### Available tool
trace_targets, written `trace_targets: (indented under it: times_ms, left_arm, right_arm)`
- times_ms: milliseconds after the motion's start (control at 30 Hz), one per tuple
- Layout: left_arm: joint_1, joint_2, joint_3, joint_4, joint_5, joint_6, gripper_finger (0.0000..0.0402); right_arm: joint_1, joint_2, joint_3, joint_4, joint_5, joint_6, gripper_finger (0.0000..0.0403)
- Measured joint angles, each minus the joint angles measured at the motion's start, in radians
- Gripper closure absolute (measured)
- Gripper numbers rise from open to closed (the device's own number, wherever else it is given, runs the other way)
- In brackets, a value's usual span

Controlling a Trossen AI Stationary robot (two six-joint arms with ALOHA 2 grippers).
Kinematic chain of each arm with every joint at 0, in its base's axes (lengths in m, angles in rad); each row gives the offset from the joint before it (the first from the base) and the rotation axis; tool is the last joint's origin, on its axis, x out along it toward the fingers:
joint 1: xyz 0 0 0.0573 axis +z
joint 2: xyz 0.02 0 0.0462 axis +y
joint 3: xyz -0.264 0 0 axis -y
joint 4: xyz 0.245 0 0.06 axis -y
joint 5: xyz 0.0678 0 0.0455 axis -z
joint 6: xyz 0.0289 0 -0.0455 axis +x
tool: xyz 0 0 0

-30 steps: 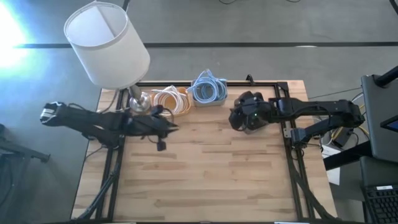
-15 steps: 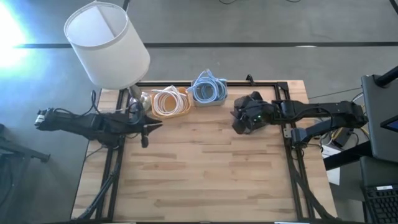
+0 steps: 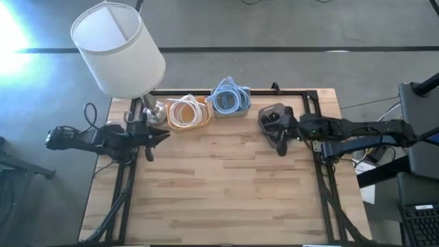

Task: Pick & Place USB Port
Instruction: Return to Home Position

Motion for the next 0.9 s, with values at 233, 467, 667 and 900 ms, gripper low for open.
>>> trace_targets:
  times_ms: [233,467,667,900]
  left_arm:
    - [0.0,-0.1,-0.063,0.05,0.0,0.024,0.0339]
    - [0.0,-0.218,-0.102,0.058,0.0,0.072,0.0339]
    - [0.001,-0.281,-0.127,0.044,0.001,0.086,0.0339]
    - [0.0,-0.281,-0.151,0.062,0.001,0.106,0.0339]
  right_arm:
    - [0.0,-0.137,-0.123,0.052,-0.028,-0.015,0.0257]
    - [0.0,-0.277,-0.22,0.064,-0.053,0.001,0.0265]
    - [0.0,-0.393,-0.28,0.084,-0.08,-0.002,0.0271]
    - [0.0,-0.524,-0.348,0.084,-0.08,-0.002,0.0264]
